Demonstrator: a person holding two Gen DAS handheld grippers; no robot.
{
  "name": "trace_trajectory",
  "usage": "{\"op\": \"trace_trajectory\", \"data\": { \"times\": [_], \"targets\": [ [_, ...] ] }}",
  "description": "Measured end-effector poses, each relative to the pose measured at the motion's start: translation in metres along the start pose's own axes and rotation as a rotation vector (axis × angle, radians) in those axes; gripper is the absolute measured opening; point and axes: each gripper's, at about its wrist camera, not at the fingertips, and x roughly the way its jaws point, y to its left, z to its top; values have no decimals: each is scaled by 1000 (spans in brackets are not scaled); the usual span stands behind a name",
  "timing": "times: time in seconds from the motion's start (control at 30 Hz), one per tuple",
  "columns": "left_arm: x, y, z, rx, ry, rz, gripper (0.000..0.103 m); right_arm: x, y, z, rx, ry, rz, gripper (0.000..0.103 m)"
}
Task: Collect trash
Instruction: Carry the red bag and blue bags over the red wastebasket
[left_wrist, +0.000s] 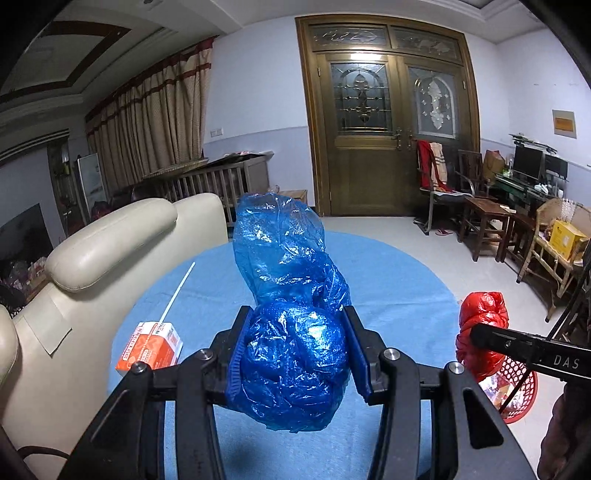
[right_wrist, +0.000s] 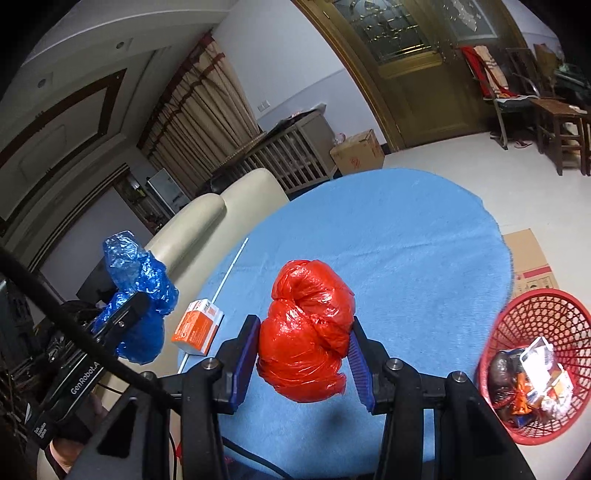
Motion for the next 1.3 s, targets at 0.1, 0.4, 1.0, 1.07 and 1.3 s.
{"op": "trace_trajectory", "data": {
  "times": [0.1, 0.4, 1.0, 1.07, 1.3],
  "targets": [
    [-5, -5, -1, 9, 0, -9, 50, -8, -1, -2, -2, -11, -6, 49],
    [-15, -15, -3, 63, -13, -32, 50, -34, -11, -11, 12, -45, -22, 49],
    [-24, -43, -5, 161, -7, -95, 50, -74, -35, -19, 82, -98, -38, 49],
    [-24, -45, -5, 171, -7, -102, 50, -78, -39, -19, 91, -102, -39, 49],
    [-26, -56, -7, 205, 0, -125, 50, -92, -47, -21, 115, -118, -48, 49]
  ]
}}
